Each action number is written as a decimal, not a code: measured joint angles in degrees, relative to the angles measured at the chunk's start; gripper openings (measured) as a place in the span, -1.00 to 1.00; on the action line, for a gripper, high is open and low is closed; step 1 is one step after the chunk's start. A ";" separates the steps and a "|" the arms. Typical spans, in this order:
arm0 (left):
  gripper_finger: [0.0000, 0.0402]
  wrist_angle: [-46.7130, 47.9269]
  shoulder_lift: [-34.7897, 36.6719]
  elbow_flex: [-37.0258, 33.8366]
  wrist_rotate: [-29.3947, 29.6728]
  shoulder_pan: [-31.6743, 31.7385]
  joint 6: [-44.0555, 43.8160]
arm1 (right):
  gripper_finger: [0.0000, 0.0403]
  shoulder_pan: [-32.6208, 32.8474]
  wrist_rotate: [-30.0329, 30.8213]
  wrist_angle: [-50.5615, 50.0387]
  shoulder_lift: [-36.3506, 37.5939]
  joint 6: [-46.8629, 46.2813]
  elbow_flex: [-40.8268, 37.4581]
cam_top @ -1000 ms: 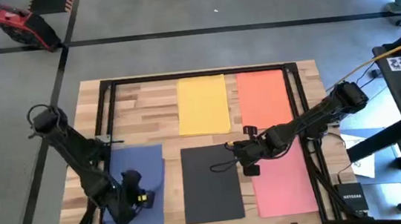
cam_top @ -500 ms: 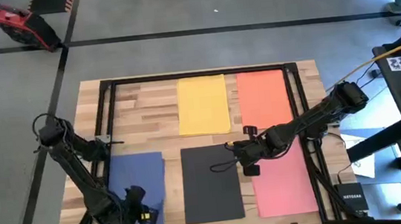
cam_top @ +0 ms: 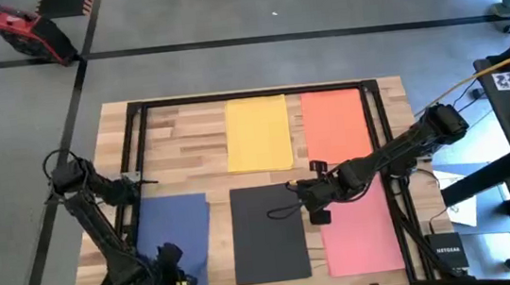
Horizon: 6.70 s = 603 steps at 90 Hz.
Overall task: Organize paper
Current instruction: Stack the blue colored paper on top of the blue colored papers, then adjust the stacked blue colored papers
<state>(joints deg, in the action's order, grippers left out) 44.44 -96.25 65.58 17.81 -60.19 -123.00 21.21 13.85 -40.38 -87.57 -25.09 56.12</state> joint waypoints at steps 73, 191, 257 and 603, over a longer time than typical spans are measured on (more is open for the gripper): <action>-0.12 -4.86 -0.08 -0.46 -1.10 -0.21 3.02 | -1.00 0.00 0.04 -0.01 0.00 -0.58 -0.02; -1.00 -7.63 -11.43 -0.19 -14.22 -1.57 21.46 | -1.00 0.02 1.99 -0.22 0.00 -0.16 -0.02; -1.00 -8.81 -7.42 0.48 -11.29 6.71 33.43 | -1.00 0.00 2.22 -0.15 0.00 -0.12 -0.02; -1.00 -17.08 14.94 -13.74 -19.20 18.89 55.48 | -1.00 0.04 4.88 2.97 0.02 1.54 -0.02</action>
<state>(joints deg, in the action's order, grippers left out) 27.35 -81.32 51.84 -1.39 -41.30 -67.53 21.26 18.73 -37.41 -87.55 -23.55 56.10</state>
